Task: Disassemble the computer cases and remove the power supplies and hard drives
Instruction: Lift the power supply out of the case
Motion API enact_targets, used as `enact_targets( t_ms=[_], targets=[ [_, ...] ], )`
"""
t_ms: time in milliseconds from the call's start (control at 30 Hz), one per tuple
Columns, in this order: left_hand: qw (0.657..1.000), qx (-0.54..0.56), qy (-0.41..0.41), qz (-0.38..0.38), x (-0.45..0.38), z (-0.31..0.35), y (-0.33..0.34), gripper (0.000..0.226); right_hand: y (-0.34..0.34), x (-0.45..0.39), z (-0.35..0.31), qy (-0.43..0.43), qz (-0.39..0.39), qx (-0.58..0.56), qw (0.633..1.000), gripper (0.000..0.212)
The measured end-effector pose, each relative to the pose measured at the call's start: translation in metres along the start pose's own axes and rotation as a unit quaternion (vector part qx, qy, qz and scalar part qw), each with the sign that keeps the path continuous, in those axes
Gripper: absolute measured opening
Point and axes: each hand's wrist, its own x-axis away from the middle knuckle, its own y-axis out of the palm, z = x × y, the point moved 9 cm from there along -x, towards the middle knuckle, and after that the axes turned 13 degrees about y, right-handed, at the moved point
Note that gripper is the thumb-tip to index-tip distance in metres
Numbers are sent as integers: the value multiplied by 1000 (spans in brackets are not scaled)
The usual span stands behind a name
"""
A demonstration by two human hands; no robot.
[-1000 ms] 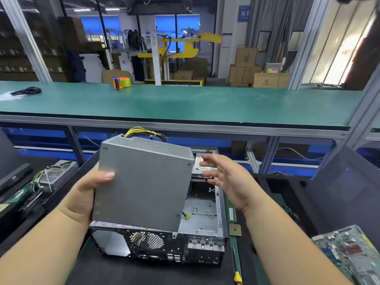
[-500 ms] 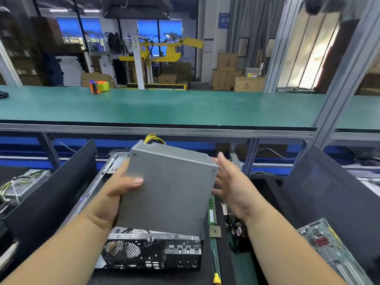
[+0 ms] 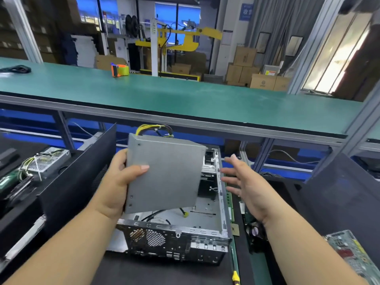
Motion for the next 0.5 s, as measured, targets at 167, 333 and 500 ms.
enact_targets(
  t_ms=[167,333,500],
  targets=[
    [994,52,-49,77,-3,4,-66,46,24,-16,-10,16,14,-42,999,51],
    [986,87,-96,104,0,6,-101,41,50,-23,-14,31,5,-55,998,47],
    [983,80,-123,110,0,-1,-115,37,72,-29,-22,32,-11,-42,999,45]
  ],
)
